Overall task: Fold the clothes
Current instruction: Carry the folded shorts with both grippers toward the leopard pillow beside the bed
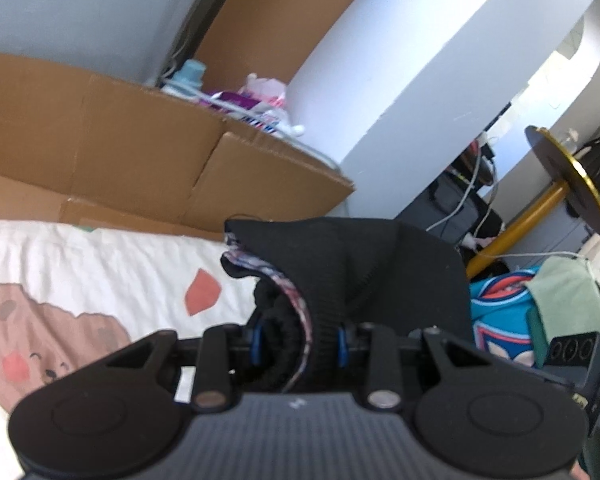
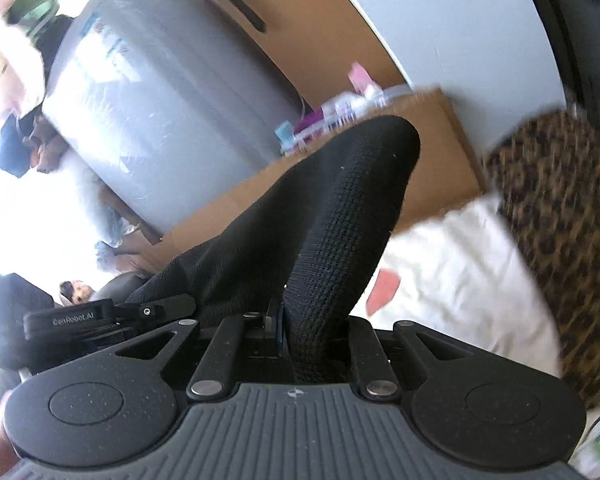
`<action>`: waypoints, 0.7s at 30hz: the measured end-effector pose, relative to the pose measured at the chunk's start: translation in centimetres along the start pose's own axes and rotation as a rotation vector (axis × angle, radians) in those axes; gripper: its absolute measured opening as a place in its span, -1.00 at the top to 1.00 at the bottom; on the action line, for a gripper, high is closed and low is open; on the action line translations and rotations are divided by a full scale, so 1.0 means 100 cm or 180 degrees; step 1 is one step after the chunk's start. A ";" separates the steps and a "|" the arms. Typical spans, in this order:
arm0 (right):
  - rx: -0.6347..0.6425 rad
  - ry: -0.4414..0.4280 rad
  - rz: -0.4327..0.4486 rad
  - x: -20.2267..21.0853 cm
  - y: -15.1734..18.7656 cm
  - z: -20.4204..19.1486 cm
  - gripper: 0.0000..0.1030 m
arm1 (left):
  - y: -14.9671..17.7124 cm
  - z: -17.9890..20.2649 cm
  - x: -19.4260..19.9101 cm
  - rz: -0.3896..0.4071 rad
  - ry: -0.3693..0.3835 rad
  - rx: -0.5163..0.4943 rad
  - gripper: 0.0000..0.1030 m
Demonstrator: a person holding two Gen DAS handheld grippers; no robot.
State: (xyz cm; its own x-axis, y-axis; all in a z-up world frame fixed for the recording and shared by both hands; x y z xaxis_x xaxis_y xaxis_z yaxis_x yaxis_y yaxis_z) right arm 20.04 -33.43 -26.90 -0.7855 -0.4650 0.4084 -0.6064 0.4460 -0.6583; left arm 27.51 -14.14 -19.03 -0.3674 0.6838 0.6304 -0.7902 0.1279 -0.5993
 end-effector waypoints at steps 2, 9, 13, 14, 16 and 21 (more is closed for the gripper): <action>0.0126 0.0015 0.0048 0.008 -0.009 -0.007 0.78 | -0.006 0.011 0.003 0.0043 0.0030 -0.0042 0.32; 0.0441 0.0080 0.0235 0.039 -0.036 -0.032 0.78 | -0.030 0.044 0.016 0.0211 0.0096 -0.0179 0.32; 0.0395 0.0102 0.0348 0.052 -0.048 -0.038 0.78 | -0.040 0.060 0.017 0.0206 0.0118 -0.0240 0.32; 0.0397 0.0115 0.0377 0.054 -0.051 -0.039 0.78 | -0.041 0.064 0.017 0.0200 0.0113 -0.0257 0.32; 0.0449 0.0143 0.0430 0.060 -0.055 -0.042 0.78 | -0.043 0.073 0.016 0.0199 0.0110 -0.0304 0.32; 0.0524 0.0218 0.0509 0.073 -0.062 -0.035 0.78 | -0.045 0.093 0.012 0.0185 0.0127 -0.0407 0.32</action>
State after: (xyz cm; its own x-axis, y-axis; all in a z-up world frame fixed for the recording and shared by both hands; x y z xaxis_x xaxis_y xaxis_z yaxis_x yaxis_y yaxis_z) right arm 17.65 -36.88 -17.60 -0.8799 -0.3429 0.3289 -0.4495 0.3765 -0.8100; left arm 26.03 -20.64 -11.02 -0.3888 0.7204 0.5743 -0.6985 0.1760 -0.6937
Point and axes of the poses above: each gripper's, at about its wrist camera, not at the fingertips, and x roughly against the way its jaws point, z to its right, y to its underside, the point moved 7 cm from there along -x, roughly the way its jaws point, and after that the axes turned 5 degrees about -y, right-handed, at the moved point
